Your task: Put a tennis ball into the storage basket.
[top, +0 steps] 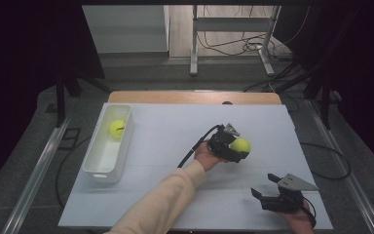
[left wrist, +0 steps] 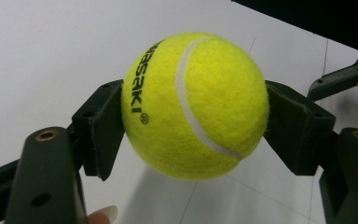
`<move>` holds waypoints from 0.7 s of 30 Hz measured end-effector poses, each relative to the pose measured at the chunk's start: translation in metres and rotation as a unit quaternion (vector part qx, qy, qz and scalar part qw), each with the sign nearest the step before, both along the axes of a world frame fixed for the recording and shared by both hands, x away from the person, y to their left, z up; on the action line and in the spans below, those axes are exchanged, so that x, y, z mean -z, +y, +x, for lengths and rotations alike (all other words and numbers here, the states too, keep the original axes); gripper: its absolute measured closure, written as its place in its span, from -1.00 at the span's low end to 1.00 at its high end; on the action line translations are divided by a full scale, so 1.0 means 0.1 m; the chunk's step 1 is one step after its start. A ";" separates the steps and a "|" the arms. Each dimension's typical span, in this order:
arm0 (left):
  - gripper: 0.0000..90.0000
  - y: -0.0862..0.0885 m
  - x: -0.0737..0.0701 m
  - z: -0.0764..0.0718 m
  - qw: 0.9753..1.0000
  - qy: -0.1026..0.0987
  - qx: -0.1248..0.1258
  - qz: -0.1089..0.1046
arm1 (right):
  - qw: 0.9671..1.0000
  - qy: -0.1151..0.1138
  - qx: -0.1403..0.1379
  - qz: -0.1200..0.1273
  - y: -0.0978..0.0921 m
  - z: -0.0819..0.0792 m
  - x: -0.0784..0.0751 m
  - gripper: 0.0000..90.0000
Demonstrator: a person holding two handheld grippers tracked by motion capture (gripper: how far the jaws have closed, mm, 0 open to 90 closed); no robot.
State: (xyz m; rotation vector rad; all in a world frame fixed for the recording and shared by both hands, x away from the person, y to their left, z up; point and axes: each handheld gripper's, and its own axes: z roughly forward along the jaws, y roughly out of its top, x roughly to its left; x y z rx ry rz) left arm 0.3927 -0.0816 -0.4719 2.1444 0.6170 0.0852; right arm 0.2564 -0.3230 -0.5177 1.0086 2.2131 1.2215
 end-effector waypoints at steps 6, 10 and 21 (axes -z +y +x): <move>-0.41 0.09 -0.04 -0.05 1.000 -0.006 0.001 0.001 | 1.000 0.000 0.000 -0.002 0.00 0.00 0.00 -0.66; -0.41 0.16 -0.05 -0.07 1.000 -0.008 -0.003 -0.001 | 1.000 0.000 0.001 -0.001 0.00 0.00 0.00 -0.66; -0.41 0.30 -0.09 -0.11 1.000 -0.011 -0.011 -0.009 | 1.000 0.001 0.003 -0.001 0.00 0.00 0.00 -0.66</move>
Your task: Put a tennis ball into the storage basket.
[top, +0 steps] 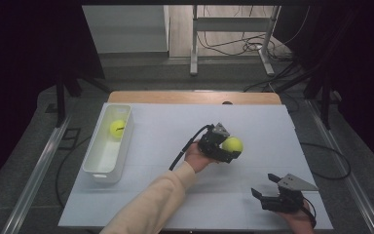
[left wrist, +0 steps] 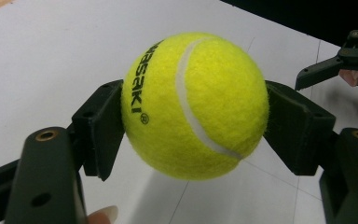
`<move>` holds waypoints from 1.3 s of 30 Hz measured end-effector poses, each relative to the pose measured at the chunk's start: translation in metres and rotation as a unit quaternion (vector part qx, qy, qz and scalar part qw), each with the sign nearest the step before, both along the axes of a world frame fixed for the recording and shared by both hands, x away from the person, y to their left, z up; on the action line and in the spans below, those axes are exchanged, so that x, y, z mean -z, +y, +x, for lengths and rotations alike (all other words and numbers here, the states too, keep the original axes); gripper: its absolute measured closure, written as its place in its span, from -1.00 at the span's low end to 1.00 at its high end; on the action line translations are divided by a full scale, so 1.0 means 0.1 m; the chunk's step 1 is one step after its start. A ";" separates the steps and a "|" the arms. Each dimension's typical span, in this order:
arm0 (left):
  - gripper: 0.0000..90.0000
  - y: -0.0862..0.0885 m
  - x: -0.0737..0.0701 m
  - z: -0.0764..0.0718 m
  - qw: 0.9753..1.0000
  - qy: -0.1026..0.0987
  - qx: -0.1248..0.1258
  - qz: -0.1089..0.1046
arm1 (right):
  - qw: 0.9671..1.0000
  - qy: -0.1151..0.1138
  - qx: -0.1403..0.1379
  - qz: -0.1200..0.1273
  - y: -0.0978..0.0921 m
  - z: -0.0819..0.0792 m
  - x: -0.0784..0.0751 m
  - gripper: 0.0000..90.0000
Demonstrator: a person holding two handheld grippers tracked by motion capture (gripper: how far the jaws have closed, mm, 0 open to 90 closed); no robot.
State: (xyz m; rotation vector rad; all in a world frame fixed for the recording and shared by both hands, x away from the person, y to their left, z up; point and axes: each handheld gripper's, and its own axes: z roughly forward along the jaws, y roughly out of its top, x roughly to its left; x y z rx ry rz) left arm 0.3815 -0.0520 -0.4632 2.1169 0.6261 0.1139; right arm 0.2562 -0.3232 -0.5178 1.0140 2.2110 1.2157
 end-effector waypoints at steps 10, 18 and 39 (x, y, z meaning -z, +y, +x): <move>-0.41 0.13 -0.03 -0.04 1.000 0.000 -0.004 -0.010 | 1.000 -0.001 0.001 -0.001 0.00 0.00 0.00 -0.66; -0.41 0.26 -0.05 -0.08 1.000 -0.001 -0.010 -0.015 | 1.000 -0.001 0.001 -0.001 0.00 -0.01 0.00 -0.66; -0.41 0.52 -0.09 -0.16 0.999 -0.007 -0.023 -0.031 | 1.000 -0.004 -0.001 -0.001 0.01 -0.01 0.00 -0.66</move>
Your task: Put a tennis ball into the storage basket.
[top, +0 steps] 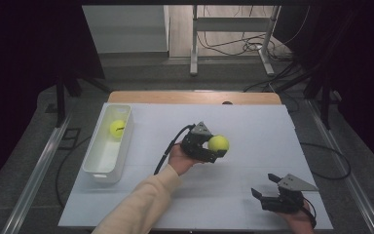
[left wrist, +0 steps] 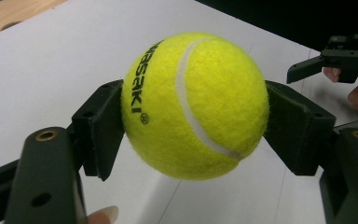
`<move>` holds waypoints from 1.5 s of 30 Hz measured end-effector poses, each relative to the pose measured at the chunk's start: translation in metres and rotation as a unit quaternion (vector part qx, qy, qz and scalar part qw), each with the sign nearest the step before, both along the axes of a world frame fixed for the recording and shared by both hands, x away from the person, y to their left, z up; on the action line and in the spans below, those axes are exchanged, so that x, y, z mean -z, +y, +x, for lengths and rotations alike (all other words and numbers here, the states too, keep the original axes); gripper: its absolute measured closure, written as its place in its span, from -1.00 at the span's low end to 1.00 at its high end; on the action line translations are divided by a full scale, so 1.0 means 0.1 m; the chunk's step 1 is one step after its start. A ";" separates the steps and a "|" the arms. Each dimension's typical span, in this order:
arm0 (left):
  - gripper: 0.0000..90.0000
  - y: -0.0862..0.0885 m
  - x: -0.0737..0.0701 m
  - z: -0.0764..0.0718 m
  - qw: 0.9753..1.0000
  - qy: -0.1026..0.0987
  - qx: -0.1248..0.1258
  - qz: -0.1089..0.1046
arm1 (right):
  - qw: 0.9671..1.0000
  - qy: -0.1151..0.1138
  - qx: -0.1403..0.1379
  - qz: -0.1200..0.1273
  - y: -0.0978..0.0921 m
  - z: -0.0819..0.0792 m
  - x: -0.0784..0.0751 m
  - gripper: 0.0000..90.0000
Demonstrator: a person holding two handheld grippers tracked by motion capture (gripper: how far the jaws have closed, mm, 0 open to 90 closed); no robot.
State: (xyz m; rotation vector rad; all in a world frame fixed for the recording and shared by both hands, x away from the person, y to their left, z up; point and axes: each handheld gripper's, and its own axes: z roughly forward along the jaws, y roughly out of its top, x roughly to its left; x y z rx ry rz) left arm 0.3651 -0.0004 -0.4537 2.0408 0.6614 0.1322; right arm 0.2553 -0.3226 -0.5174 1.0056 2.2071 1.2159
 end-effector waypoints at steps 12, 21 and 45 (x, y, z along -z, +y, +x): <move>-0.41 0.17 -0.03 -0.03 1.000 0.001 -0.014 -0.004 | 1.000 -0.001 0.001 -0.001 0.00 0.00 0.00 -0.66; -0.41 0.27 -0.06 -0.06 1.000 -0.005 -0.025 -0.007 | 1.000 -0.001 0.001 -0.001 0.00 0.00 0.00 -0.66; -0.41 0.54 -0.08 -0.15 0.999 -0.009 -0.045 -0.015 | 1.000 -0.001 -0.001 -0.001 0.01 -0.01 0.00 -0.66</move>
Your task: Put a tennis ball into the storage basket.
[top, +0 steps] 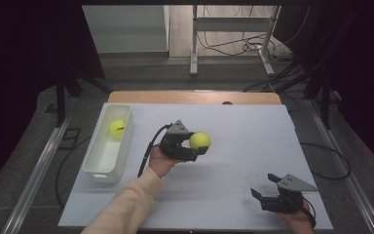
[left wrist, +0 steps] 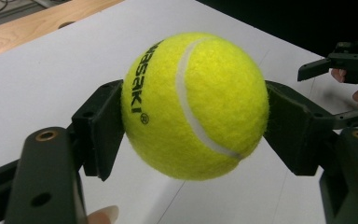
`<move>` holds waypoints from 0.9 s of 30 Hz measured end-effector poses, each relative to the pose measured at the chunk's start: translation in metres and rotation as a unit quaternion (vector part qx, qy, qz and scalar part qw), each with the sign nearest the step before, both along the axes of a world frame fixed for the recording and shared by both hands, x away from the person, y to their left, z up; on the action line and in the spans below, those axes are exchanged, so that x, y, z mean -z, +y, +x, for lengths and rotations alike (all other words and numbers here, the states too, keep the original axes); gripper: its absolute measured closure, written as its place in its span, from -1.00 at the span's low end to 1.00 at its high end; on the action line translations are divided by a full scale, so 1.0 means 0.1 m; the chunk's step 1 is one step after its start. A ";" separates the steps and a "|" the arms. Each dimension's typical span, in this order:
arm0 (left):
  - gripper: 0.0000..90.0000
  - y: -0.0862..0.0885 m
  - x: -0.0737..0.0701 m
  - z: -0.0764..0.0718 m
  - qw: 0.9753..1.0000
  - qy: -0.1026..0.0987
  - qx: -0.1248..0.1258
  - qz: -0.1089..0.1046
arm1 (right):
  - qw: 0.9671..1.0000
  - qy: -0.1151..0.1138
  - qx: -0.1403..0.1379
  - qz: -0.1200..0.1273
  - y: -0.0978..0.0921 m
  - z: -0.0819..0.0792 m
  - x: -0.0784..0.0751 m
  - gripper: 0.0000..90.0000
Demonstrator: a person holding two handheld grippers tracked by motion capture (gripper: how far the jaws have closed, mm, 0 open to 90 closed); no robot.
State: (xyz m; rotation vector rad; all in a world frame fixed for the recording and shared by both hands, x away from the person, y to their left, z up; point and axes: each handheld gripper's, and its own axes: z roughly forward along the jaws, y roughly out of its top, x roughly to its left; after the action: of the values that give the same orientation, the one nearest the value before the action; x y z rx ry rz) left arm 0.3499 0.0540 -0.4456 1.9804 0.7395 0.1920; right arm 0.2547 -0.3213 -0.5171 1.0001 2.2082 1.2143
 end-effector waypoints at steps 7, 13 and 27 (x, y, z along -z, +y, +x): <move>-0.41 0.10 0.00 -0.04 1.000 -0.003 -0.006 0.000 | 1.000 -0.002 0.001 0.001 0.00 0.00 0.00 -0.66; -0.41 0.20 -0.02 -0.08 1.000 -0.005 -0.013 -0.002 | 1.000 -0.002 0.000 0.002 0.00 0.00 -0.01 -0.66; -0.41 0.39 -0.08 -0.13 0.999 -0.013 -0.029 -0.004 | 1.000 -0.003 0.003 0.001 -0.01 0.00 -0.01 -0.66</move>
State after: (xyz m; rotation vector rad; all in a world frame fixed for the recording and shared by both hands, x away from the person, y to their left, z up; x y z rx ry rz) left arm 0.3370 0.0928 -0.4380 1.9455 0.7803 0.2491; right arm 0.2543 -0.3223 -0.5160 1.0018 2.1991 1.2162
